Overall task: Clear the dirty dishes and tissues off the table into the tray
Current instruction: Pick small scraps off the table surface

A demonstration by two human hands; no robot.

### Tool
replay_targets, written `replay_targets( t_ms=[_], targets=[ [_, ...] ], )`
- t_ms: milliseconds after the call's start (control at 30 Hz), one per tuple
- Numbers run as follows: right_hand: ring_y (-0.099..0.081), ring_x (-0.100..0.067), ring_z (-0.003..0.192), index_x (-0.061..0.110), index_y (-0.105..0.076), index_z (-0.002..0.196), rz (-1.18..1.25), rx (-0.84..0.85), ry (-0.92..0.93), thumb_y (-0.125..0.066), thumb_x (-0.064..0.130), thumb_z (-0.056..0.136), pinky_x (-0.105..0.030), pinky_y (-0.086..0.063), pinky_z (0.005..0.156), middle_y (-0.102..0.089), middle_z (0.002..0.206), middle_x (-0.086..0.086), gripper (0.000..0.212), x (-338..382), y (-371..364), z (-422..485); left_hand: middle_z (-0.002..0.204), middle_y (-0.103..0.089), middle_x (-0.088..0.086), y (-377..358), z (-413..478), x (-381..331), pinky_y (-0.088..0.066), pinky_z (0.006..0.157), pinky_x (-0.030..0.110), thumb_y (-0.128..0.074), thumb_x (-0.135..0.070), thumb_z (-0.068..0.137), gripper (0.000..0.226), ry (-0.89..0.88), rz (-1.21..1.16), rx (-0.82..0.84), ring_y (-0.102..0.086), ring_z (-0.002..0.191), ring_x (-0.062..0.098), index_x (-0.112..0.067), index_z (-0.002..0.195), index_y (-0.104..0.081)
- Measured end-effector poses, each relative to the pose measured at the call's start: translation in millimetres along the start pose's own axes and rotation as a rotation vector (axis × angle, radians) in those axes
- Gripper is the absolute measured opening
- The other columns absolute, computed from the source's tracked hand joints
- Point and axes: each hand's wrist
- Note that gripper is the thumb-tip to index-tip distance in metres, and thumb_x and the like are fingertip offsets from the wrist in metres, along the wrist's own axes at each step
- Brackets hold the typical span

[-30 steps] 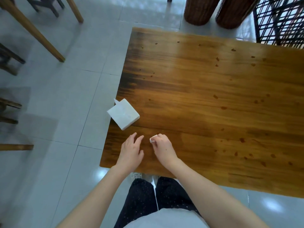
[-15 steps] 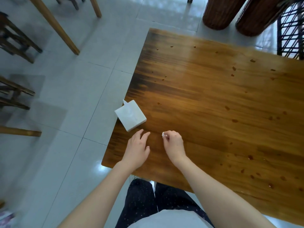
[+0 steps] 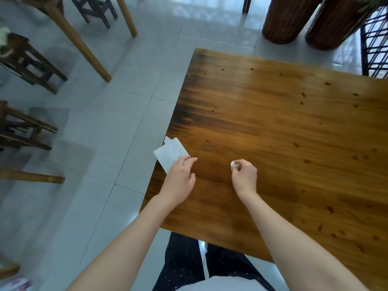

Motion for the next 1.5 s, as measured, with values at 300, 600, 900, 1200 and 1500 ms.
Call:
replay_targets(
  t_ms=[300,600,900,1200,1500],
  targets=[
    [-0.061,-0.013,0.093,0.011,-0.068,0.109,0.002,0.019,-0.034,-0.059,0.012,0.092,-0.021,-0.047,0.081,-0.066,0.099,-0.001,0.019,22.8,-36.1,-35.5,0.147,-0.042,0.000,14.2,42.9,28.7,-0.010,0.118,0.045,-0.051,-0.024,0.097,0.043,-0.120,0.241,0.091,-0.034,0.137,0.018,-0.025,0.140,-0.044],
    [-0.060,-0.015,0.091,0.010,-0.070,0.103,-0.028,-0.035,-0.100,-0.060,0.012,0.092,-0.025,-0.050,0.080,-0.066,0.094,-0.002,0.015,31.9,-39.8,-36.7,0.160,-0.017,0.001,32.7,78.9,62.1,0.000,0.117,0.054,-0.032,-0.045,0.101,0.049,-0.238,0.457,0.274,-0.009,0.148,0.023,-0.029,0.147,-0.029],
    [-0.058,-0.020,0.092,0.007,-0.069,0.101,-0.063,-0.062,-0.116,-0.058,0.010,0.092,-0.035,-0.051,0.082,-0.066,0.093,-0.006,0.014,38.7,-45.0,-35.8,0.129,-0.052,-0.002,37.5,75.9,79.2,-0.012,0.116,0.047,-0.032,-0.042,0.101,0.034,-0.281,0.441,0.329,-0.041,0.128,0.019,-0.025,0.117,-0.057],
    [-0.058,-0.017,0.093,0.006,-0.067,0.110,0.011,-0.076,-0.022,-0.059,0.009,0.092,-0.024,-0.047,0.082,-0.066,0.097,-0.005,0.020,69.5,-60.7,-4.1,0.137,-0.050,-0.004,37.2,83.6,83.8,-0.018,0.115,0.041,-0.043,-0.039,0.100,0.036,-0.237,0.336,0.214,-0.042,0.130,0.016,-0.027,0.132,-0.052],
    [-0.056,-0.011,0.093,0.009,-0.070,0.105,-0.075,0.004,0.122,-0.059,0.012,0.093,-0.017,-0.041,0.081,-0.066,0.098,-0.004,0.016,90.3,-66.6,60.2,0.162,-0.006,0.002,37.3,131.6,75.0,-0.008,0.119,0.044,-0.050,-0.042,0.097,0.068,-0.157,0.419,0.306,-0.009,0.149,0.023,-0.028,0.154,-0.016]
  ],
)
Point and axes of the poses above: each hand's wrist, its own z-axis towards the middle knuckle, its own y-axis out of the back of the hand, x = y × z
